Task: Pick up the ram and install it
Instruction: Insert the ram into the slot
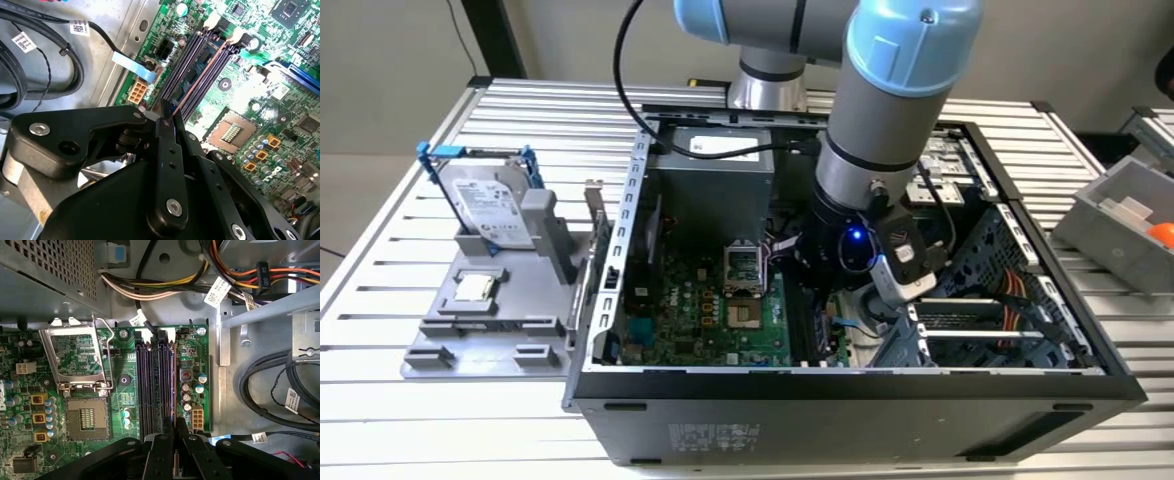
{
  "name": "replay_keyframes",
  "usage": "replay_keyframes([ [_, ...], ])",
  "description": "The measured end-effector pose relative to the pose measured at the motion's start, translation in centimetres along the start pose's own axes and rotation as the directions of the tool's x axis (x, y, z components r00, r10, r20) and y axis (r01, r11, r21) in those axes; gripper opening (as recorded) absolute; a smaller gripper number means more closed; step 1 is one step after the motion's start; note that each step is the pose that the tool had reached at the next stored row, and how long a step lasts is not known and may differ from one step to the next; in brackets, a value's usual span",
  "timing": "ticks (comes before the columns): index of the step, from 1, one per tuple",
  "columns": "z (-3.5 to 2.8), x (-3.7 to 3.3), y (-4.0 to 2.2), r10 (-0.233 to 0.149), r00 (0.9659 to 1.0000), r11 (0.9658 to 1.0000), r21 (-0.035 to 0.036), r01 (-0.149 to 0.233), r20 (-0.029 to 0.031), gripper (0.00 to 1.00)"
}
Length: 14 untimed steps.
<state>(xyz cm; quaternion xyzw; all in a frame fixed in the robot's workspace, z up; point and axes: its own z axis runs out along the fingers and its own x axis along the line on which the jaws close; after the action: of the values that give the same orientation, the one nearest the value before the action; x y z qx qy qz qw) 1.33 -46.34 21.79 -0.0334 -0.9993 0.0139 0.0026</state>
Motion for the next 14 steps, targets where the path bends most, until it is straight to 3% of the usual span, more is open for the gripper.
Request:
replay_keyframes([
  [14, 0.35, 0.02, 0.07, 0.000, 1.0000, 1.0000, 0.0004, 0.000, -0.0002, 0.00],
])
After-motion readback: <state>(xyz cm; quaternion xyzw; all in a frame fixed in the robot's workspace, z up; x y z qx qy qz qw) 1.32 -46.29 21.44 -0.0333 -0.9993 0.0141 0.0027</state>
